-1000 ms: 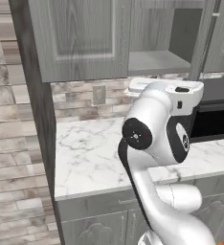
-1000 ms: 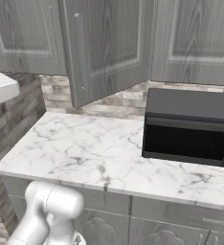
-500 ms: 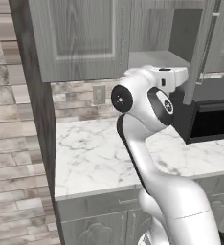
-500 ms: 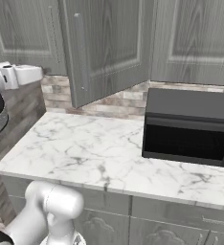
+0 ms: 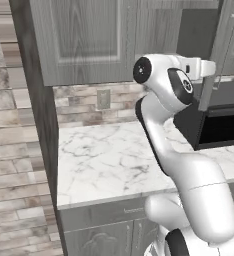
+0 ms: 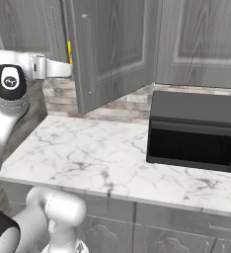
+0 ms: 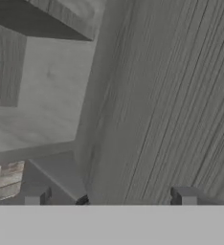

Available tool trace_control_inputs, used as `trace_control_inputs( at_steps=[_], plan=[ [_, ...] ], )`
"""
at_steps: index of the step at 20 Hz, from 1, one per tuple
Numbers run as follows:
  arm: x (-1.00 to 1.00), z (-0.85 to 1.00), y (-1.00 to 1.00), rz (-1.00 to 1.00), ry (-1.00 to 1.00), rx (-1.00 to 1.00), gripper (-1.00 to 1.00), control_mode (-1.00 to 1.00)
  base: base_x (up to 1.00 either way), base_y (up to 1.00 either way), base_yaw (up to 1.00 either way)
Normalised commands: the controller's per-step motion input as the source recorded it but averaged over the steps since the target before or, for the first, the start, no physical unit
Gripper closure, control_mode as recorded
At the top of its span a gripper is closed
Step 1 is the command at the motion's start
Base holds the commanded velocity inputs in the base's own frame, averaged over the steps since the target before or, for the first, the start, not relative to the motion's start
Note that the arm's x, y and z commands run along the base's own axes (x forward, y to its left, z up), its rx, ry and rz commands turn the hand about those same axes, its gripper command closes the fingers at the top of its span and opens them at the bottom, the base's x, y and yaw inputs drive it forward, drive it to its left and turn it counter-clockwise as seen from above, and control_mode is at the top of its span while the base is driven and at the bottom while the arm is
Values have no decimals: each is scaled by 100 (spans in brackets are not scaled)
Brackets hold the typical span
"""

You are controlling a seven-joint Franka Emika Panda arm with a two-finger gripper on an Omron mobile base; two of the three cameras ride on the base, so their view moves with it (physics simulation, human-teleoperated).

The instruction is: Open the cabinet directly in front. Then move the liquor and the cup to the dining counter with the candle on it.

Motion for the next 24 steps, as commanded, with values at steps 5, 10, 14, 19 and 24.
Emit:
trace_control_inputs(
  at_steps=[5, 10, 14, 19, 24],
  plan=[
    [-2, 0, -100, -21, 7, 12, -100, -100, 0, 0, 0],
    [-4, 0, -100, -19, 1, 13, -100, -100, 0, 0, 0],
    [0, 0, -100, -7, -6, 16, -100, -100, 0, 0, 0],
    [-11, 0, -25, 12, -7, 1, -100, -100, 0, 0, 0],
    [-47, 0, 56, 14, -28, -1, -100, -100, 0, 0, 0]
  ],
)
